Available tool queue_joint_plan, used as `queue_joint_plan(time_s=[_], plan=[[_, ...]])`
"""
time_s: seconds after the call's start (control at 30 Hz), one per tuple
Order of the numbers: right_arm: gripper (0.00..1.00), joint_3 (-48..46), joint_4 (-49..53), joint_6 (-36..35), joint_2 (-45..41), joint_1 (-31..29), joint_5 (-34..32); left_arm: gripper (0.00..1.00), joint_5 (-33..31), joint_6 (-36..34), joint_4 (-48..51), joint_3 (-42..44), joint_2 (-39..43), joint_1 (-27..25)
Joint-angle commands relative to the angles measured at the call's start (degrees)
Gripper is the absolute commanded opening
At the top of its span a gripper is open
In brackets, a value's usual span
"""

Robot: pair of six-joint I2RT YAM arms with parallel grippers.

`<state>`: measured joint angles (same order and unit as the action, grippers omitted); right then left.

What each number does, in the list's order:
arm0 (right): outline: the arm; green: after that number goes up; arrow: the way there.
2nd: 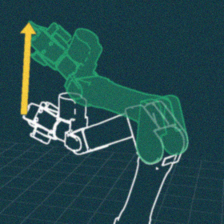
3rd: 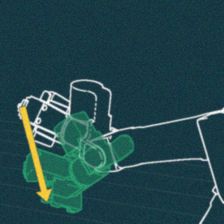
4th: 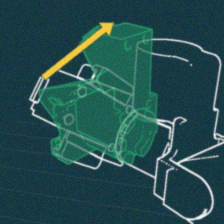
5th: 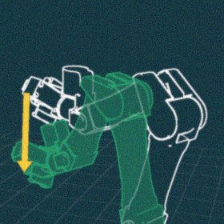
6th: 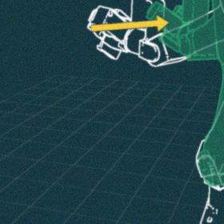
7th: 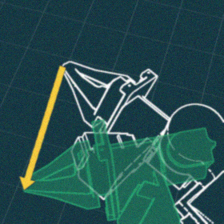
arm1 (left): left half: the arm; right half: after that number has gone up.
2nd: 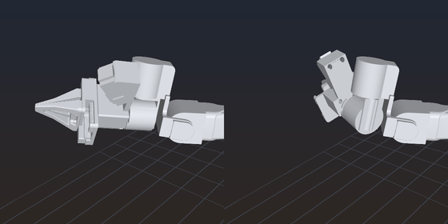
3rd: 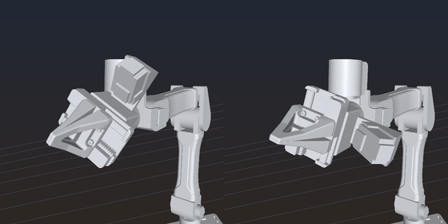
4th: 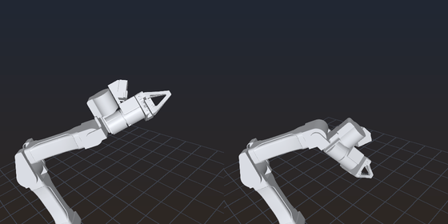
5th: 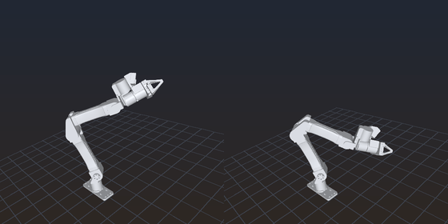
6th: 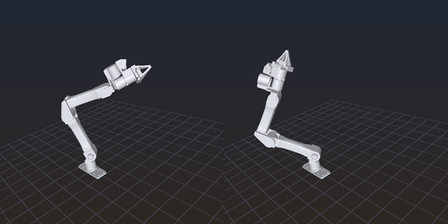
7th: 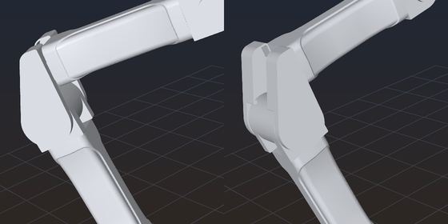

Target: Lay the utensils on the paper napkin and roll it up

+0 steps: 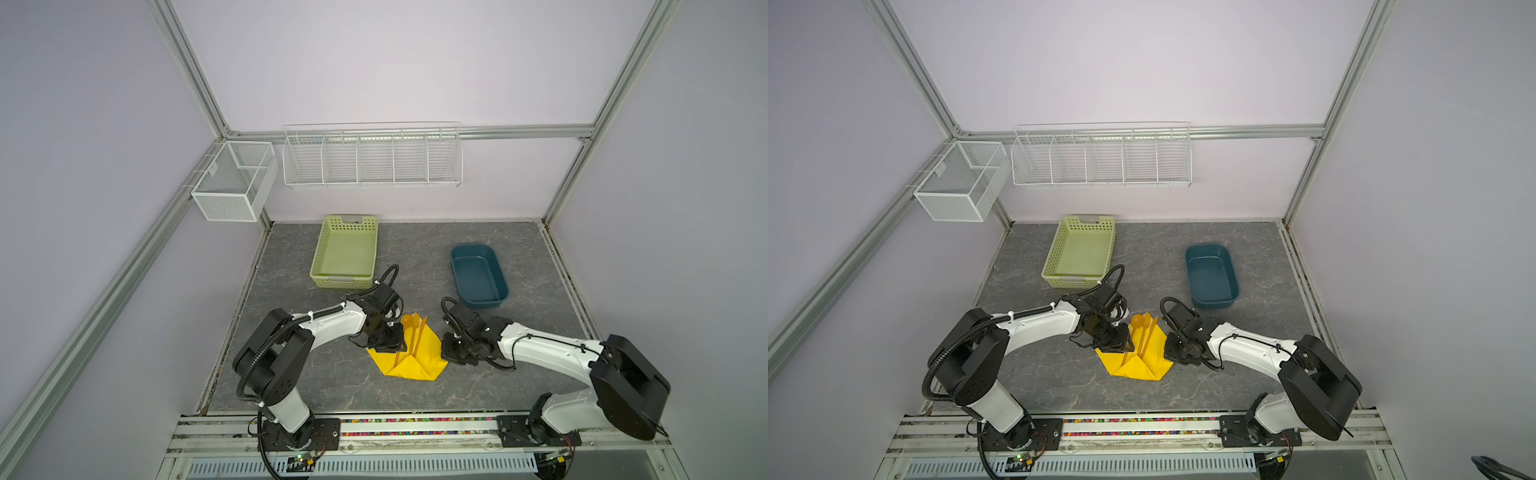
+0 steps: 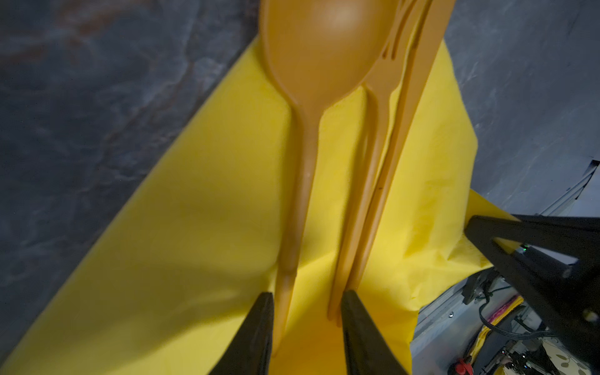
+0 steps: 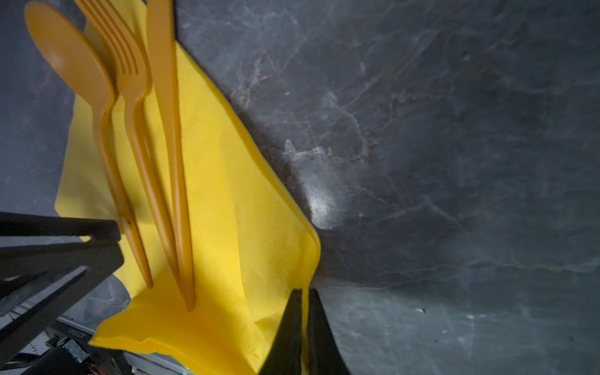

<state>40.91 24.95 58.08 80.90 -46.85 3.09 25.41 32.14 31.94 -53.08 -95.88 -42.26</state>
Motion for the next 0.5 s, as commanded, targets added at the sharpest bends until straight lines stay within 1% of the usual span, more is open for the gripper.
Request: queue_joint_plan(time_s=[0.0, 0.27, 0.47], plan=[[0.09, -0.17, -0.26, 1.08, -0.07, 0.41, 0.58, 0.37, 0.86, 0.29, -1.23, 0.69, -1.43, 0.03], [0.09, -0.05, -0.34, 0.96, 0.09, 0.43, 0.85, 0.36, 4.68, 1.69, -4.91, 2.45, -1.75, -0.02], [0.09, -0.13, -0.7, 1.07, 0.42, 0.42, 1.03, 0.33, 5.22, 2.11, -4.85, 2.45, -0.37, 0.03]])
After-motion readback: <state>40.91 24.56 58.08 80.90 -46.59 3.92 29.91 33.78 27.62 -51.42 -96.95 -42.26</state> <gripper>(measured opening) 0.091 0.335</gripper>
